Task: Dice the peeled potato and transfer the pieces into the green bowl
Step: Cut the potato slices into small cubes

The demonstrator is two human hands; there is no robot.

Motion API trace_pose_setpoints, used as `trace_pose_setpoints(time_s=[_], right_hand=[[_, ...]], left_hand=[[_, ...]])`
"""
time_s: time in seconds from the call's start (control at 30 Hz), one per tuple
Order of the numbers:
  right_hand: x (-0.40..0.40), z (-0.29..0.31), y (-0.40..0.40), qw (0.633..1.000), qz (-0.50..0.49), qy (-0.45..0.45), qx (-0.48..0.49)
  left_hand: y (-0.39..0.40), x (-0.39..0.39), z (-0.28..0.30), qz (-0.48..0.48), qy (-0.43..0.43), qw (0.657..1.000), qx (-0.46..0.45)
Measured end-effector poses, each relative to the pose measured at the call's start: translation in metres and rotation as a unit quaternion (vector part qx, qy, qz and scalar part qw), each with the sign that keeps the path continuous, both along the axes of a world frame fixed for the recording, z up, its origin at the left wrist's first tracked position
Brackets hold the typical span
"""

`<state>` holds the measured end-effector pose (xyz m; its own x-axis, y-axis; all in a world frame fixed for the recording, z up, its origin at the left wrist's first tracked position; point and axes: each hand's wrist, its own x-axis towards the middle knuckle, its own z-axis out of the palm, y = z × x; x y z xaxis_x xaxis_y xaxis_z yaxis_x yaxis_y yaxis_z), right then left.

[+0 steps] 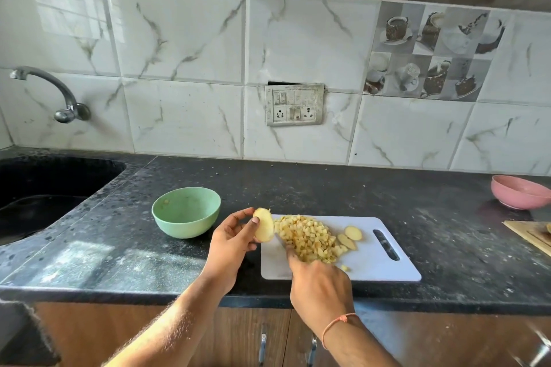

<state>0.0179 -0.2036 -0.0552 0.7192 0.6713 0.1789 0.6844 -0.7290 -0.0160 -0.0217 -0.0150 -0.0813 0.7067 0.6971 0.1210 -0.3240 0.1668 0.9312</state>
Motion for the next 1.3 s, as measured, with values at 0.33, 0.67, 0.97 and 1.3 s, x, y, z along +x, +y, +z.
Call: trace_pose_setpoints(time_s=[0.33,0.67,0.97,1.3], right_hand=[[0.015,0.001,-0.014,1.000,-0.011,-0.017,0.014],[0.015,0.004,-0.021,0.996,0.022,-0.002,0.091],[-0.001,-0.003,-0.026,0.996,0.048,0.014,0.072],[0.009,0.006,-0.026,0.998,0.023,0.016,0.060]], left_hand=[[-0.005,0.002,0.001,0.011,0.022,0.999,0.024],[-0.013,-0.001,-0.003,0.184,0.161,0.940,0.236],[-0.011,0.003,-0.004,0.169,0.232,0.917,0.275],[0.019,-0.005,0.008,0.014,0.314,0.858,0.406]])
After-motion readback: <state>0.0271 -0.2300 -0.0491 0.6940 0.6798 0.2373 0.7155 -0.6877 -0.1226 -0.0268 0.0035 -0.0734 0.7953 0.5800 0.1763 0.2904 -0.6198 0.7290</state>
